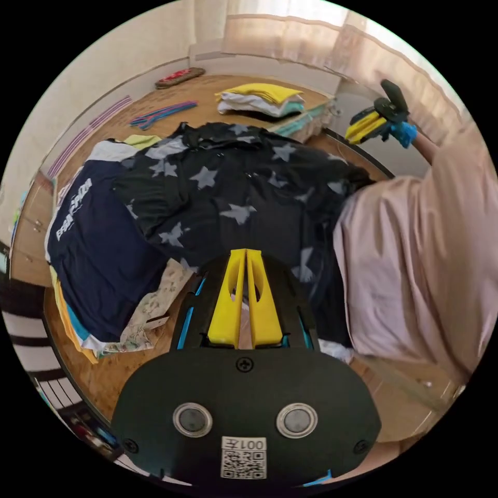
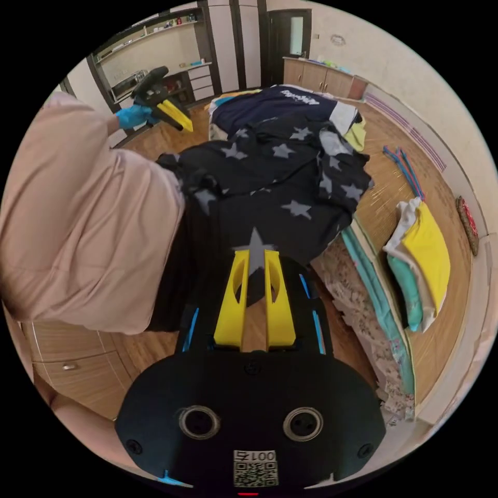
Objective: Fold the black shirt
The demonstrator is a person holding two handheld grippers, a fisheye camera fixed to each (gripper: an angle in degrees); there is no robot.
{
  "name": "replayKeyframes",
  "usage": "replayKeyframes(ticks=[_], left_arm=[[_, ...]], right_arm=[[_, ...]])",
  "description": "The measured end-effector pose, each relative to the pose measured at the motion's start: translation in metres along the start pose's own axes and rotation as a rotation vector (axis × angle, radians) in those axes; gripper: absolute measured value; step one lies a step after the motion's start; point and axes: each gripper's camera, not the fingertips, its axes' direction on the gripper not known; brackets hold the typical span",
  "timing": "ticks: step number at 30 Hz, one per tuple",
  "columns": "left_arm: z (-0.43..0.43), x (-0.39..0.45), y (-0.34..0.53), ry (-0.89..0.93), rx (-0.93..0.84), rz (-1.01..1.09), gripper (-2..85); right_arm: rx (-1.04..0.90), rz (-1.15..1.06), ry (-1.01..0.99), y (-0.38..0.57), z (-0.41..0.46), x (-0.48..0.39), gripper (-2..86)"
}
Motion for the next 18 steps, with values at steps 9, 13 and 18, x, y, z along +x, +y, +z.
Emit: replayKeyframes(ticks=[9,13,18], left_arm=[[0.003,0.01,0.016,0.171,-0.236,0.142,-0.3],[0.025,0.002,0.012,0.206,-0.303,0.086,2.1],[0.04,-0.003,0.004,0.25,-0.325,0.073,3.0]], right_arm=[[-0.232,-0.1,-0.107,0.011,0.048,-0.038,7.7],[-0.299,-0.12,-0.034,0.009,0.064,-0.036,7.4],[-0.351,-0.153,0.02,0.002,0.076,-0.04,6.3]])
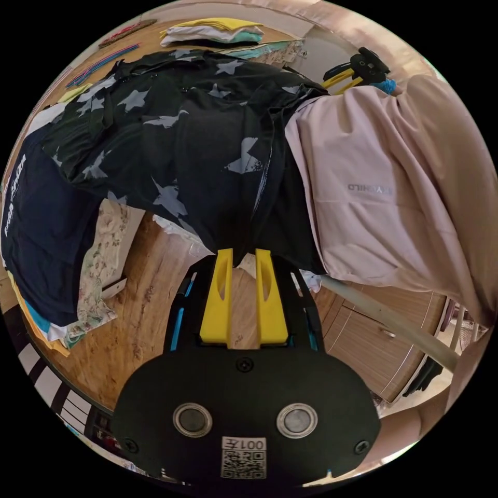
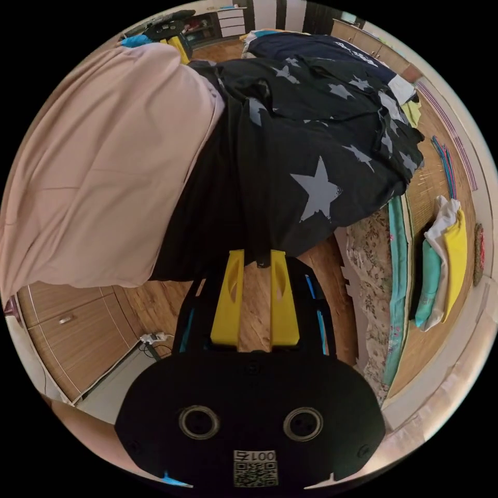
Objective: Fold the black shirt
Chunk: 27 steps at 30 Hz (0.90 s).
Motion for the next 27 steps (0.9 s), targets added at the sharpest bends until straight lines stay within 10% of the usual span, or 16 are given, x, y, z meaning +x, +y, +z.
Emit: replayKeyframes(ticks=[27], left_arm=[[0.001,0.019,-0.047,-0.122,-0.09,0.105,1.6]], right_arm=[[-0.079,0.025,0.06,-0.04,0.006,-0.018,1.2]])
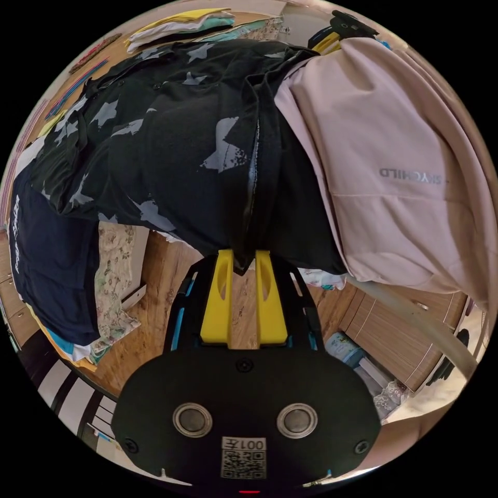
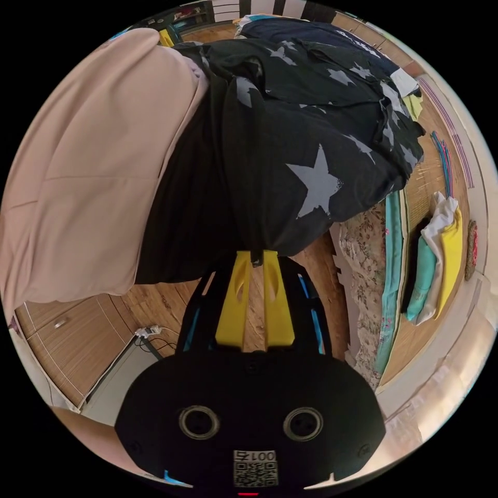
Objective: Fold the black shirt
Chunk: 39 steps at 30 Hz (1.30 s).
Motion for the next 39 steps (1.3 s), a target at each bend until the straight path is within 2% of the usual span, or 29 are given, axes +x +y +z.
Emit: replayKeyframes(ticks=[5,12,17,20,25,30,35,39], left_arm=[[-0.007,0.004,0.002,-0.027,-0.017,-0.022,-0.7],[-0.06,0.011,0.017,-0.131,-0.018,-0.015,-0.8],[-0.132,-0.004,0.03,-0.323,0.161,-0.14,-0.9],[-0.17,-0.02,0.033,-0.448,0.272,-0.289,-1.1],[-0.213,-0.058,0.026,-0.609,0.361,-0.476,-1.3],[-0.245,-0.123,0.014,-0.625,0.41,-0.591,-1.4],[-0.261,-0.215,-0.013,-0.588,0.394,-0.678,-1.4],[-0.248,-0.299,-0.048,-0.501,0.343,-0.745,-1.4]], right_arm=[[0.017,0.029,0.045,-0.001,-0.007,-0.008,1.3],[0.06,0.087,0.278,0.007,-0.051,-0.015,1.3],[0.168,0.144,0.418,0.011,-0.096,-0.003,1.1],[0.254,0.206,0.539,0.011,-0.12,0.013,1.0],[0.379,0.33,0.744,-0.006,-0.146,0.063,0.9],[0.407,0.41,0.822,-0.04,-0.16,0.138,0.8],[0.422,0.467,0.796,-0.086,-0.159,0.234,0.8],[0.347,0.517,0.664,-0.135,-0.131,0.319,0.8]])
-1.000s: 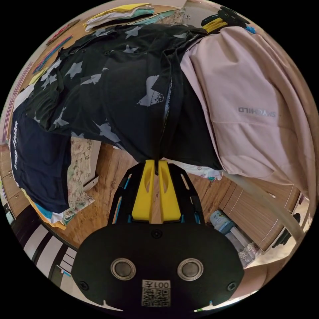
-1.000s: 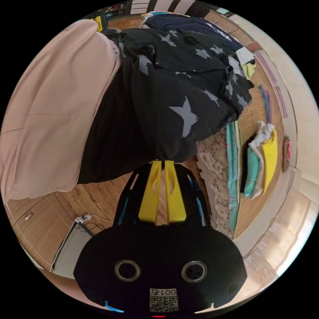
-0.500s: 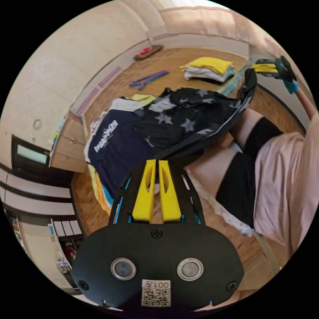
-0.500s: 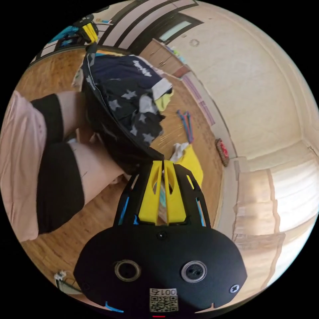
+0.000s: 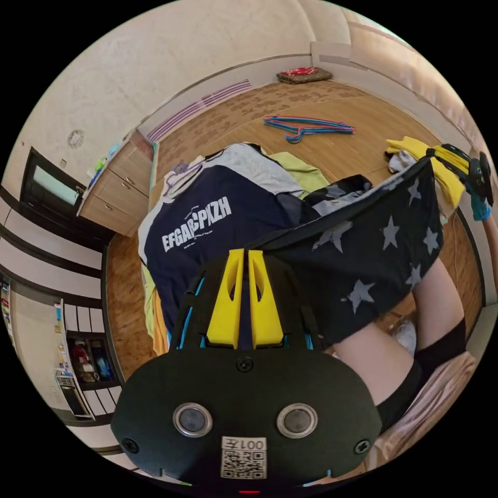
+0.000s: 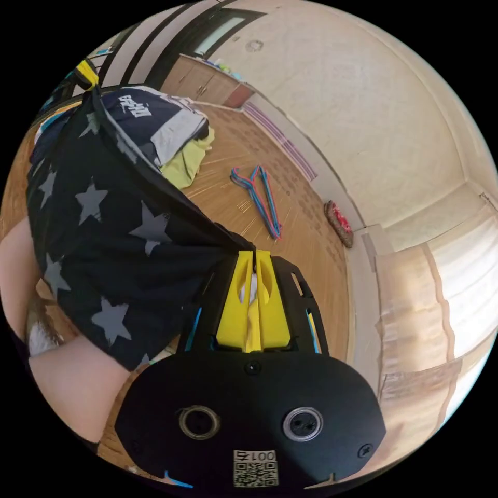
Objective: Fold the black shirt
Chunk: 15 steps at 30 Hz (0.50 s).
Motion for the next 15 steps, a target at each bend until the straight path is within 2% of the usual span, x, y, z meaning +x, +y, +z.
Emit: replayKeyframes(ticks=[8,15], left_arm=[[0.105,-0.02,-0.056,-0.01,-0.161,-0.08,-1.3],[0.142,-0.054,-0.077,0.123,-0.183,-0.117,-1.2]], right_arm=[[-0.177,0.022,-0.085,-0.045,0.123,0.003,0.8],[-0.253,0.012,-0.195,-0.06,0.179,0.022,0.9]])
